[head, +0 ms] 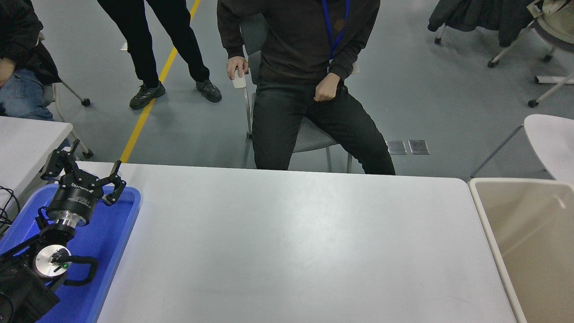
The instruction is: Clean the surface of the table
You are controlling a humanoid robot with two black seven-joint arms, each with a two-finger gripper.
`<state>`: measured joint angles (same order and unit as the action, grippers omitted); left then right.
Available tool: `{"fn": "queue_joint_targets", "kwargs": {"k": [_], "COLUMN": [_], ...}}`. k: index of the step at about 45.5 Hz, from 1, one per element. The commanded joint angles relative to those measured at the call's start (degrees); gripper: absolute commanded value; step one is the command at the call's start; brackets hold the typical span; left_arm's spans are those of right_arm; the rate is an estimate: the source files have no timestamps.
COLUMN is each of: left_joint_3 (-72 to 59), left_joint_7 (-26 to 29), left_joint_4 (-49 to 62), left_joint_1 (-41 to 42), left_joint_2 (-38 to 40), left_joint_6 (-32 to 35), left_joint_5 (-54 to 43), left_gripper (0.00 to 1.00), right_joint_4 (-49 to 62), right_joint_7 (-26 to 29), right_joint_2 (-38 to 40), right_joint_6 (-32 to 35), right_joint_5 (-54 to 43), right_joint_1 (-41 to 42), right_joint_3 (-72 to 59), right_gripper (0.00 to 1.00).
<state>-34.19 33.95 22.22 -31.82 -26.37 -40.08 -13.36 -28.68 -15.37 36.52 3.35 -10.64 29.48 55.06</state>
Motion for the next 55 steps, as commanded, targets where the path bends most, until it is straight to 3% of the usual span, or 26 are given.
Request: {"fn": "queue_joint_targets", "kwargs": {"k": [1,11,25,35,55], "left_joint_3": [0.0,0.0,0.0,0.0,0.0], "left_joint_7": [0.0,0.0,0.0,0.0,0.0], "left_joint_4": [0.0,0.0,0.0,0.0,0.0], "left_joint_1": [0.0,0.0,0.0,0.0,0.0], "left_joint_2": [0.0,0.0,0.0,0.0,0.0], "left_joint_6": [0.0,0.0,0.0,0.0,0.0], "left_joint_5": [0.0,0.0,0.0,0.0,0.0], "left_gripper": [1.00,1.00,1.00,1.00,1.00], "right_joint_4": [-15.3,-22.3,-24.8,-23.6,-22.3], "right_joint_7": [0.0,-0.8,-9.9,-12.1,-12.1], "right_joint_2": [-0.9,-7.0,-15.1,-19.9,-19.7], "right_joint_6": [4.9,5.5,5.8,5.0,5.7], "right_joint_5": [-0.2,-3.6,-18.5,-19.0,-18.8], "right_joint_1": [-9.3,-12.5,-14.7,-15.1,-15.4], "right_joint_3": [17.0,21.0,20.5,19.8,16.5], "right_gripper": [0.99,0.99,0.99,0.99,0.99]}}
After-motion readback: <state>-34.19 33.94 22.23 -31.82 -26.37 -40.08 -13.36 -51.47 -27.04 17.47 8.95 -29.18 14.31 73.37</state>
